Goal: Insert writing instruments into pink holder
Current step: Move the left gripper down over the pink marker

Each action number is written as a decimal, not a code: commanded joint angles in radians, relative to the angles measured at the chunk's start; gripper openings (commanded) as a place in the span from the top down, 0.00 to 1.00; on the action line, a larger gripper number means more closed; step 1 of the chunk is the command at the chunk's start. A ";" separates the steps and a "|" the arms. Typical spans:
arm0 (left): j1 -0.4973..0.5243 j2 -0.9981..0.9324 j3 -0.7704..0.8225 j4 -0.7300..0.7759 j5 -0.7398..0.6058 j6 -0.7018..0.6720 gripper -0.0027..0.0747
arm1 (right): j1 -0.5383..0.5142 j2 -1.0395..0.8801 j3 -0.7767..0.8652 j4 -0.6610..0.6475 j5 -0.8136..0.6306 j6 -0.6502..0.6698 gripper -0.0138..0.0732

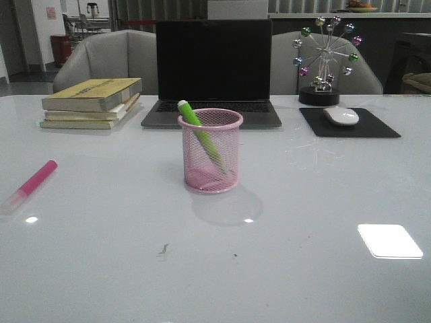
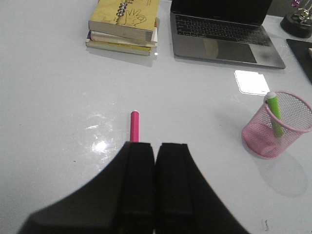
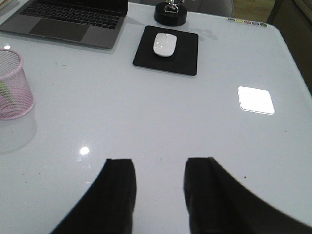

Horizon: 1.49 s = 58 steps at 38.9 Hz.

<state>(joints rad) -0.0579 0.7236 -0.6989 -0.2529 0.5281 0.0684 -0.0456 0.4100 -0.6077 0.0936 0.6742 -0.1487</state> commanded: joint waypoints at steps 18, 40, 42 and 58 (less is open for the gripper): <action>-0.004 0.002 -0.033 -0.017 -0.161 -0.003 0.85 | -0.005 0.006 -0.024 -0.004 -0.079 -0.002 0.41; -0.004 0.169 -0.083 0.081 -0.213 -0.002 0.40 | -0.005 0.006 -0.024 -0.004 -0.079 -0.002 0.41; -0.004 0.208 -0.108 0.095 -0.213 -0.002 0.40 | -0.005 0.006 -0.024 -0.004 -0.079 -0.002 0.41; -0.004 0.614 -0.431 0.105 -0.028 -0.002 0.40 | -0.005 0.006 -0.024 -0.004 -0.079 -0.002 0.41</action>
<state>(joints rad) -0.0579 1.2856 -1.0223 -0.1461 0.4909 0.0684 -0.0456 0.4100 -0.6077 0.0936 0.6742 -0.1487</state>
